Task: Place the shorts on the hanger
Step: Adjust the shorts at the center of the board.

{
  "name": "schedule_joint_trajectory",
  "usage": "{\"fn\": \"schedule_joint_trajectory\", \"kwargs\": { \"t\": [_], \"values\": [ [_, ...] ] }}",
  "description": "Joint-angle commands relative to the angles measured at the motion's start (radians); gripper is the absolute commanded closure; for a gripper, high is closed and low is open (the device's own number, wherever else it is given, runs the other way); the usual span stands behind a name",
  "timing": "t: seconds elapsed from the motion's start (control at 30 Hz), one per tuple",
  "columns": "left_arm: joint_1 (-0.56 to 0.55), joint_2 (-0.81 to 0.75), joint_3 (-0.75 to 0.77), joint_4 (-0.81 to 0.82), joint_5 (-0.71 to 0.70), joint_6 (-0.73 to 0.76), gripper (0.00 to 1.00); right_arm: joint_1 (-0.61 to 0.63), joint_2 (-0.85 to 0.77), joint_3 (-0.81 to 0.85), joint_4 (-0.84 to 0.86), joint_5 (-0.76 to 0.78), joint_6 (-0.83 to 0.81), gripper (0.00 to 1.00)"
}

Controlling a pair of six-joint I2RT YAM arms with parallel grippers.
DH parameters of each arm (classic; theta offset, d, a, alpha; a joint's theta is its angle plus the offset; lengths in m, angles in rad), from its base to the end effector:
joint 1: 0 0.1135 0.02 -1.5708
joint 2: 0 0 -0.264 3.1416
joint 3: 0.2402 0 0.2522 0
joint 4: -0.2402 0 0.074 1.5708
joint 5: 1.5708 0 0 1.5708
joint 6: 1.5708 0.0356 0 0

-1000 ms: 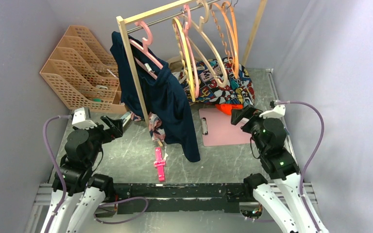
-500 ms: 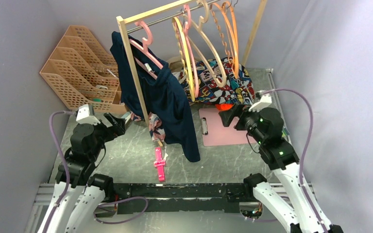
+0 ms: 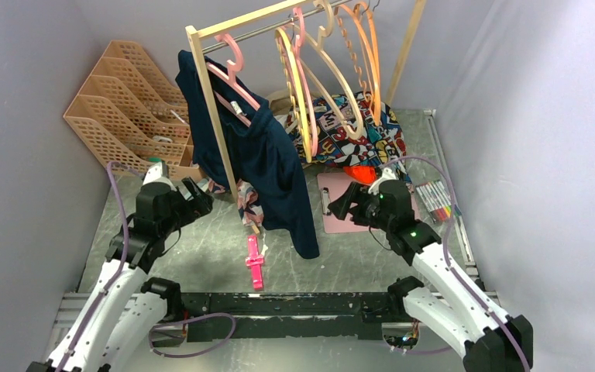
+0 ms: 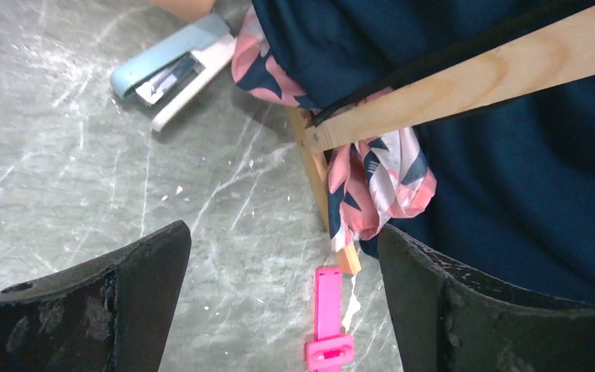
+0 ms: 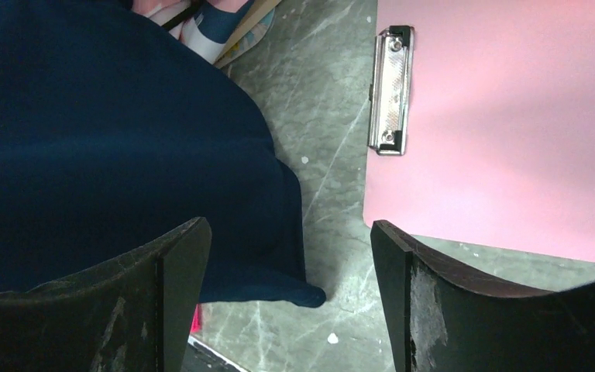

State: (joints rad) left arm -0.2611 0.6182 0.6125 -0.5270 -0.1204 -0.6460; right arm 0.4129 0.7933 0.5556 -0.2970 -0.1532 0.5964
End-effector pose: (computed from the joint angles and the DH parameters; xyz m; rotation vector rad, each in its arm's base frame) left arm 0.1406 -0.0331 0.2696 -0.4784 2.0726 -0.4170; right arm 0.1636 0.0776 0.2466 0.1053 2.1909 0.7511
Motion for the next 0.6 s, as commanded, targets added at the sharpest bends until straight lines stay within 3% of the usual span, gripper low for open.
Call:
{"fn": "schedule_joint_trajectory", "kwargs": {
  "t": [0.0,0.07,0.17,0.4,0.57],
  "values": [
    [-0.007,0.054,-0.021,0.059,0.126,-0.055,0.11,0.018,0.044,-0.031,0.144,0.025,0.077,0.22],
    [-0.011,0.072,-0.056,0.127,0.214,-0.089,0.19,0.022,0.059,-0.044,0.183,0.010,0.092,0.22],
    [-0.042,0.081,-0.098,0.208,0.246,-0.140,0.24,0.030,0.079,-0.054,0.211,-0.016,0.092,0.23],
    [-0.222,0.232,-0.076,0.330,0.125,-0.187,0.26,0.038,0.052,-0.080,0.178,-0.007,0.085,0.24],
    [-0.251,0.333,-0.059,0.427,0.061,-0.244,0.26,0.038,0.028,-0.083,0.147,0.000,0.090,0.24]
  ]
}}
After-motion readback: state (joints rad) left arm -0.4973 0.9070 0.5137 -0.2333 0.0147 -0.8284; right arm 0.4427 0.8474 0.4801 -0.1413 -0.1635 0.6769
